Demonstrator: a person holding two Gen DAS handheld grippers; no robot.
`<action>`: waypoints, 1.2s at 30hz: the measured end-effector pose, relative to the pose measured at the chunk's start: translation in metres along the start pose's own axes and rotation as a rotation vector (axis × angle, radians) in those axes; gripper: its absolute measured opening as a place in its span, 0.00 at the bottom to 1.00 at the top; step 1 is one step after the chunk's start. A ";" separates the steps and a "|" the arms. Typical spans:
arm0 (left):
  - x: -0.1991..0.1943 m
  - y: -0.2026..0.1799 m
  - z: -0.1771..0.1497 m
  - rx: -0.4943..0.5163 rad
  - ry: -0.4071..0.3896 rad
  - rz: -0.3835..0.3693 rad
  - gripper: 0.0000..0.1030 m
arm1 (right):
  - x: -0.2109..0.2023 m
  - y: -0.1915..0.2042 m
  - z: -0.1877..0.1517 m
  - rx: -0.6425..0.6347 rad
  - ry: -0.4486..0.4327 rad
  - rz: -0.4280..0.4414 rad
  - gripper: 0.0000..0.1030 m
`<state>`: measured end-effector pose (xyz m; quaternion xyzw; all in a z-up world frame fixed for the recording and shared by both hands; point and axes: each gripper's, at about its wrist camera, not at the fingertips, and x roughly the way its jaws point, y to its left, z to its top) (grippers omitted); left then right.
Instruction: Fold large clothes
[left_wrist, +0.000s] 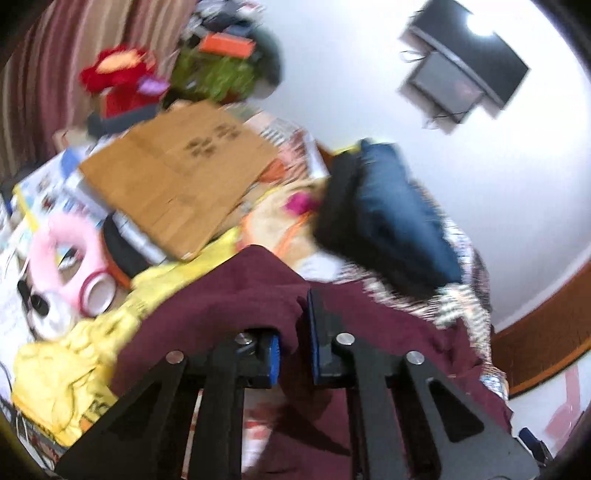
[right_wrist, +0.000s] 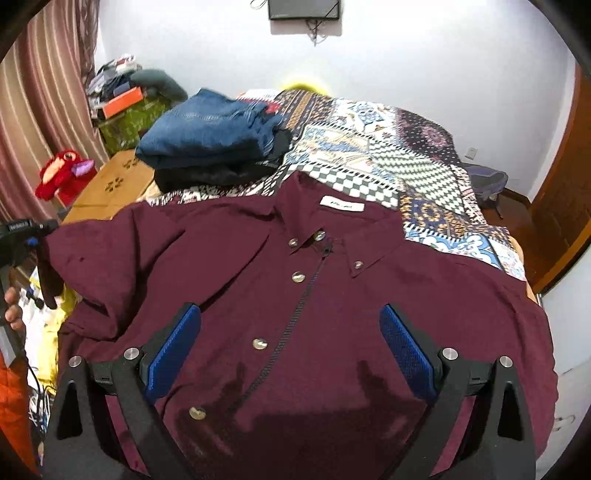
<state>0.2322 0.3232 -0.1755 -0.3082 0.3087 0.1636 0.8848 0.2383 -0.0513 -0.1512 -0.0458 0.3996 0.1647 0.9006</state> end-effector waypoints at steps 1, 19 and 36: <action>-0.006 -0.017 0.002 0.029 -0.016 -0.024 0.08 | -0.003 -0.004 0.000 0.009 -0.009 0.000 0.94; 0.006 -0.278 -0.121 0.514 0.229 -0.390 0.06 | -0.047 -0.097 -0.027 0.196 -0.103 -0.076 0.94; 0.042 -0.281 -0.236 0.759 0.574 -0.311 0.32 | -0.051 -0.116 -0.037 0.247 -0.105 -0.104 0.94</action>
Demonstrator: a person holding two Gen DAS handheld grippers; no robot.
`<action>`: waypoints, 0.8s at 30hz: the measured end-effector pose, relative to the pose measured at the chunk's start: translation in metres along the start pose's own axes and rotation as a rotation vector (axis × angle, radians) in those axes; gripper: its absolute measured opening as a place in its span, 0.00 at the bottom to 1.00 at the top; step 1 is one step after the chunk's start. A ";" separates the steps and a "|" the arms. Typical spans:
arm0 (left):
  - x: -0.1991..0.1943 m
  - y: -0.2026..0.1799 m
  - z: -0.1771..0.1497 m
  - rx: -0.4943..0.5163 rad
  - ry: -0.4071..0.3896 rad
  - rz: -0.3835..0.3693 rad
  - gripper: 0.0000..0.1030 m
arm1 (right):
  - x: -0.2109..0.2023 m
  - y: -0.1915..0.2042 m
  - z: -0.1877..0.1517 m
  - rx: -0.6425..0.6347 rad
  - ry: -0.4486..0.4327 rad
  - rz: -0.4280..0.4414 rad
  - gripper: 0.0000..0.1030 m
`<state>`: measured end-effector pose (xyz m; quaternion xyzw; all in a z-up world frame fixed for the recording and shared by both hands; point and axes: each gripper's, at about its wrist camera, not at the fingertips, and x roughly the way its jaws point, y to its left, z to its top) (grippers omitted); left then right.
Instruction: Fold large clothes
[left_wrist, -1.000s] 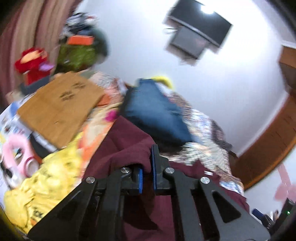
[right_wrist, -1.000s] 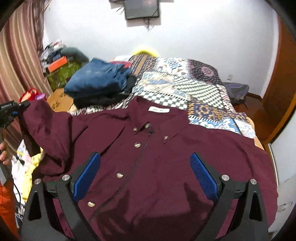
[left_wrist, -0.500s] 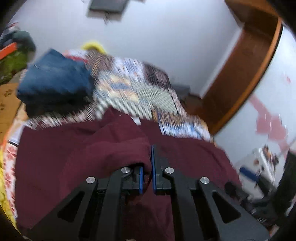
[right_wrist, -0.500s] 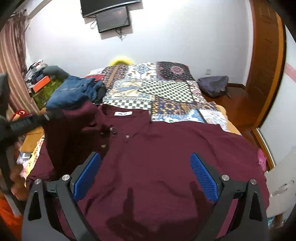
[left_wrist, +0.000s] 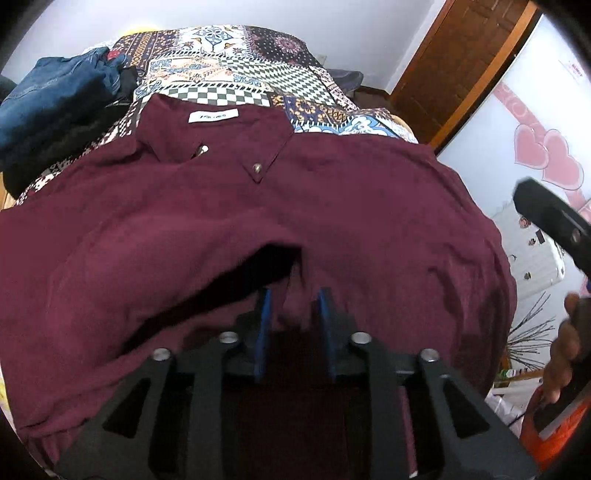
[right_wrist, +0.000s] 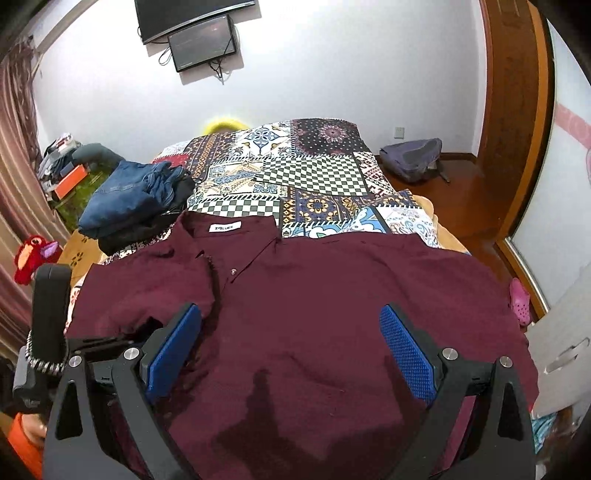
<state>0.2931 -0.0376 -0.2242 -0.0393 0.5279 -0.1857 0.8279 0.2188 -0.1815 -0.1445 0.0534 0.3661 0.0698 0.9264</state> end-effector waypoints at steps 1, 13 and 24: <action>-0.004 0.003 -0.003 -0.009 -0.001 -0.003 0.35 | 0.000 0.003 0.001 -0.011 -0.002 -0.003 0.94; -0.091 0.097 -0.028 -0.127 -0.200 0.191 0.50 | 0.023 0.069 0.007 -0.217 0.019 0.035 0.94; -0.109 0.221 -0.093 -0.449 -0.205 0.301 0.51 | 0.069 0.160 -0.022 -0.663 0.122 0.108 0.94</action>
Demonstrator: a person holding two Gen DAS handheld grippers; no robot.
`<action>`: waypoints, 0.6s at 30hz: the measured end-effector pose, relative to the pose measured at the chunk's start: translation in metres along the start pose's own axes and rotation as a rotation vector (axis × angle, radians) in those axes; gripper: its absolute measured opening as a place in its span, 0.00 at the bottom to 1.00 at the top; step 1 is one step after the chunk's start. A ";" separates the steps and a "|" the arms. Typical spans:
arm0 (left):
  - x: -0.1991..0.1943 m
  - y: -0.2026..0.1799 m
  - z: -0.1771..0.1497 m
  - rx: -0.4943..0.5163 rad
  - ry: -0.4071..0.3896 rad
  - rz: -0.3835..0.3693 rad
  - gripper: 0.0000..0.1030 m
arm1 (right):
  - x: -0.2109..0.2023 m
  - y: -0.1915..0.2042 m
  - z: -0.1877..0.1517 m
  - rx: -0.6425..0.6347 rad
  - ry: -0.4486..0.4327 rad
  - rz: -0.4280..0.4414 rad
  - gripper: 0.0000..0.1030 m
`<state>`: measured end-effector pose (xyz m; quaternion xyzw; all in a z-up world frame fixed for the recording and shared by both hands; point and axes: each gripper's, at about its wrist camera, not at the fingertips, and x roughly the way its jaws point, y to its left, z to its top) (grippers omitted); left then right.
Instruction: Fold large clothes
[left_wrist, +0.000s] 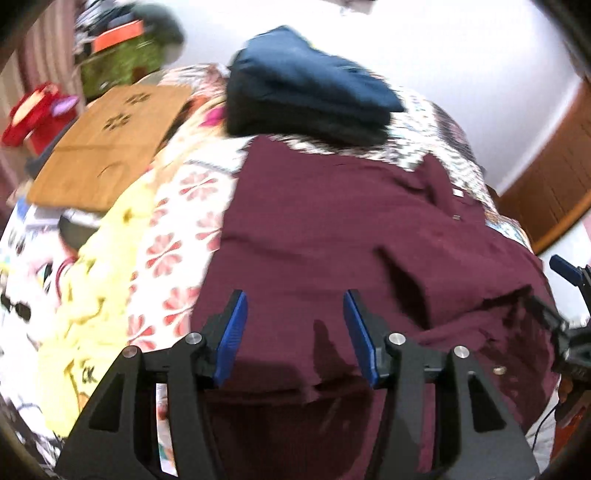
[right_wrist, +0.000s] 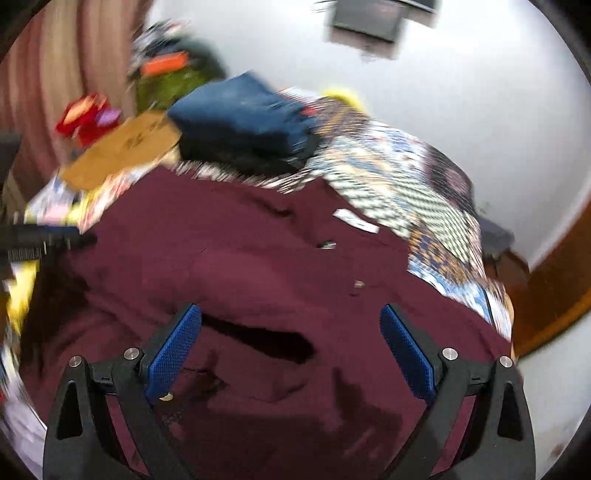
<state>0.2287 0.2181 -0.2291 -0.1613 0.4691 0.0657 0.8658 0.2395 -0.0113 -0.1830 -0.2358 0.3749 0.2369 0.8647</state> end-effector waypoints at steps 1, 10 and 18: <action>0.001 0.006 -0.002 -0.012 0.002 0.004 0.51 | 0.005 0.005 0.000 -0.045 0.012 0.001 0.93; 0.018 0.019 -0.014 -0.034 0.019 0.008 0.51 | 0.057 0.021 0.009 -0.243 0.157 -0.015 0.92; 0.018 0.016 -0.010 -0.040 0.019 0.000 0.52 | 0.068 0.053 0.025 -0.364 0.094 0.010 0.45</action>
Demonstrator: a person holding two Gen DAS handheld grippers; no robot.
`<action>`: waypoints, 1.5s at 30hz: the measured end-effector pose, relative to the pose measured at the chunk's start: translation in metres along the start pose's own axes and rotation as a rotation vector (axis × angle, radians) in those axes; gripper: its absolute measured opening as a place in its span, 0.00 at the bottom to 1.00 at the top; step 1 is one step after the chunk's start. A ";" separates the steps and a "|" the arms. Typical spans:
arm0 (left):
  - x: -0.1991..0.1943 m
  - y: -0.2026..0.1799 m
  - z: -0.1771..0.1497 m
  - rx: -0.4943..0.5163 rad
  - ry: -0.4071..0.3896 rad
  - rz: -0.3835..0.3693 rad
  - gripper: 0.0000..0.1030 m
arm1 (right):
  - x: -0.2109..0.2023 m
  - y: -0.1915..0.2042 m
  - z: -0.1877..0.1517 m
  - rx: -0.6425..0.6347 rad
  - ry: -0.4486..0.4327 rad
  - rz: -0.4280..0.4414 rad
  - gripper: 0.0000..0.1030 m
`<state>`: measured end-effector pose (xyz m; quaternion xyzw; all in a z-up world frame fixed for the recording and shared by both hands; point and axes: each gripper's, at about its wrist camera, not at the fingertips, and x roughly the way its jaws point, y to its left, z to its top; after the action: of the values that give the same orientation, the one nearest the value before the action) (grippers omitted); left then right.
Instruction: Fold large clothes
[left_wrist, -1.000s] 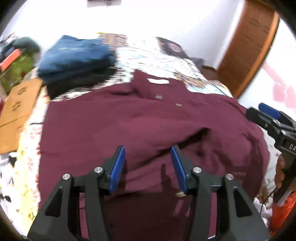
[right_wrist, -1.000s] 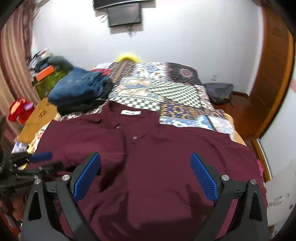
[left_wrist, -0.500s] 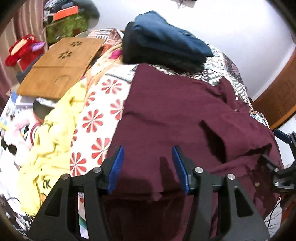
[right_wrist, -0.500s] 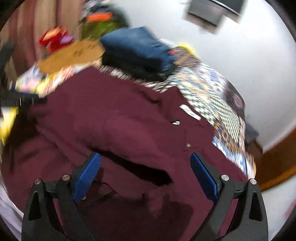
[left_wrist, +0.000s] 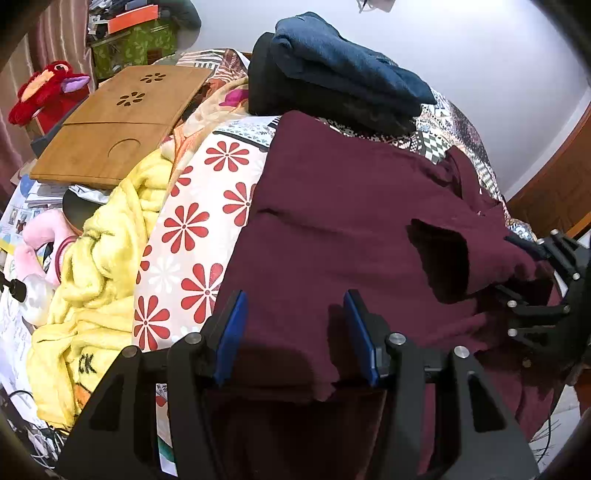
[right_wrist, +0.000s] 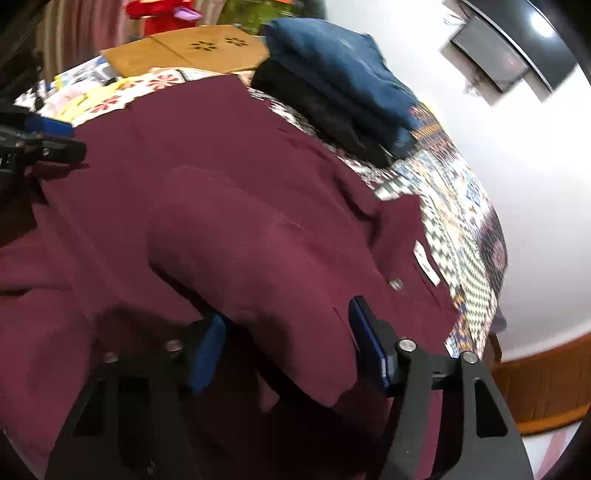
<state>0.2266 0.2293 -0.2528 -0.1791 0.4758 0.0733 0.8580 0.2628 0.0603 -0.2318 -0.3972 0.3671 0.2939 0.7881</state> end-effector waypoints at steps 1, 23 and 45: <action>-0.001 0.001 0.001 -0.006 -0.002 -0.003 0.52 | 0.002 0.002 0.001 -0.007 0.004 0.007 0.41; -0.012 -0.064 0.010 0.105 -0.029 -0.035 0.52 | -0.118 -0.139 -0.111 0.702 -0.277 -0.099 0.11; 0.012 -0.094 0.006 0.147 0.029 -0.060 0.52 | -0.084 -0.162 -0.232 1.211 -0.026 0.075 0.45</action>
<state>0.2659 0.1439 -0.2371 -0.1310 0.4867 0.0100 0.8636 0.2586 -0.2320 -0.1935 0.1386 0.4732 0.0654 0.8675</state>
